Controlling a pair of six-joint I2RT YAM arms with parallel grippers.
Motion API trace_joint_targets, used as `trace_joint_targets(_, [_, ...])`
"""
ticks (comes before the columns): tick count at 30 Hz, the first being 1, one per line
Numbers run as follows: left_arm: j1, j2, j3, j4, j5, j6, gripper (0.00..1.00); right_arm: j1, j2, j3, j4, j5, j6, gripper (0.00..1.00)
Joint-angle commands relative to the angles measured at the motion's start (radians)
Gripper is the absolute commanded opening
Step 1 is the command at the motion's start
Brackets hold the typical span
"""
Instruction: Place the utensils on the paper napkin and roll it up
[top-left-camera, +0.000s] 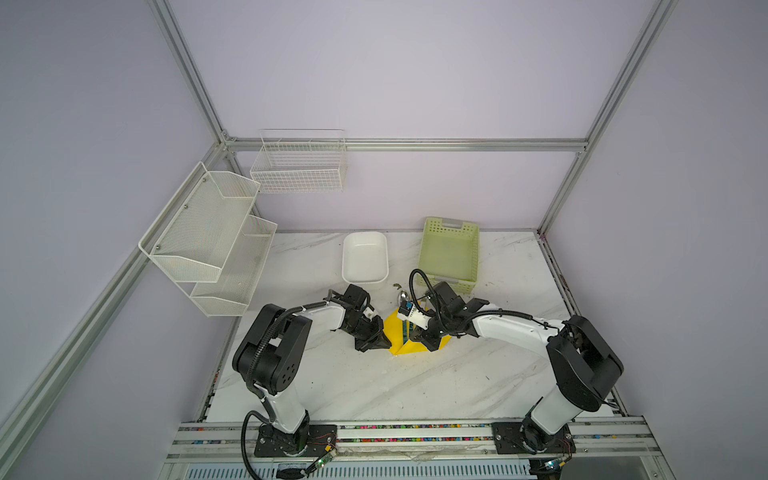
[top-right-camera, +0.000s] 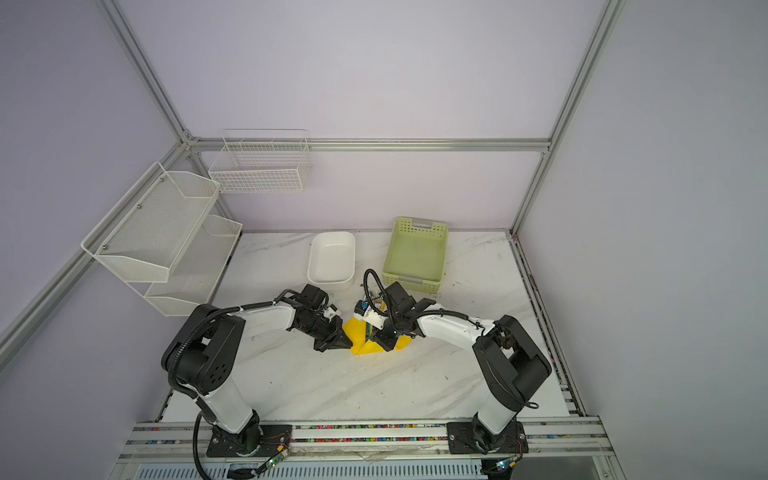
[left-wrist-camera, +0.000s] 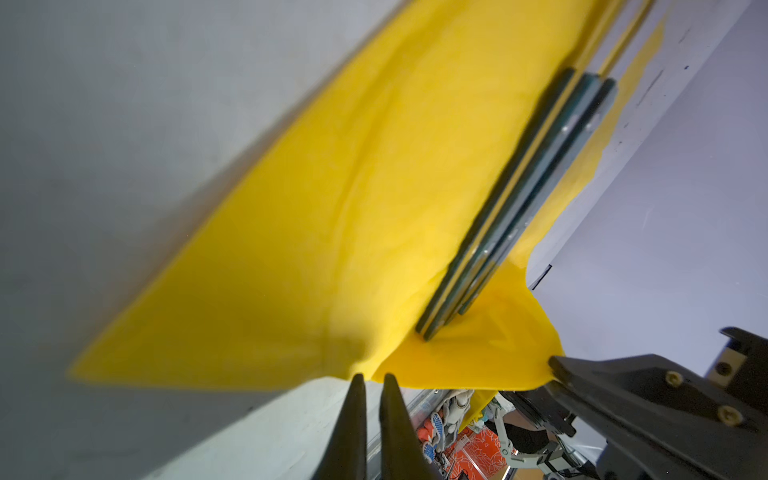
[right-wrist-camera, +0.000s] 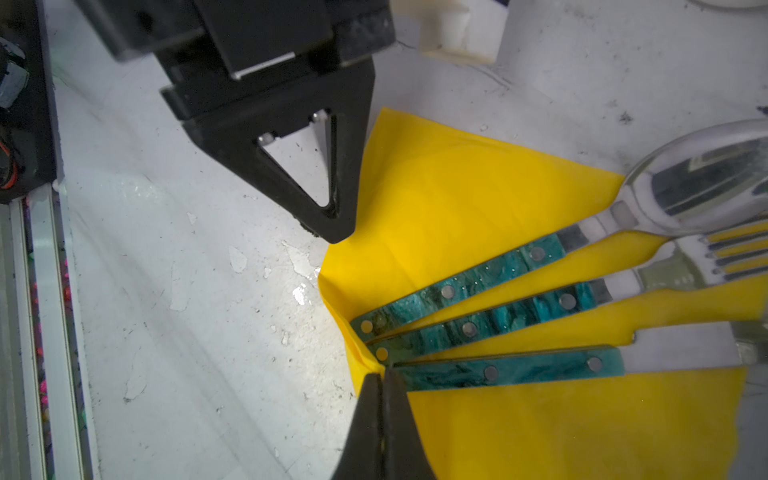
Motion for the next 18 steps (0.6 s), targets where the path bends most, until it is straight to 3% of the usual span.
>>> trace_joint_targets(1, [-0.001, 0.011, 0.1, -0.064, -0.046, 0.059, 0.1, -0.004, 0.006, -0.006, 0.009, 0.017, -0.035, 0.0])
trace_joint_targets(18, [-0.001, 0.017, 0.15, -0.122, -0.081, 0.089, 0.09, -0.015, 0.061, 0.019, 0.037, 0.058, -0.053, 0.0])
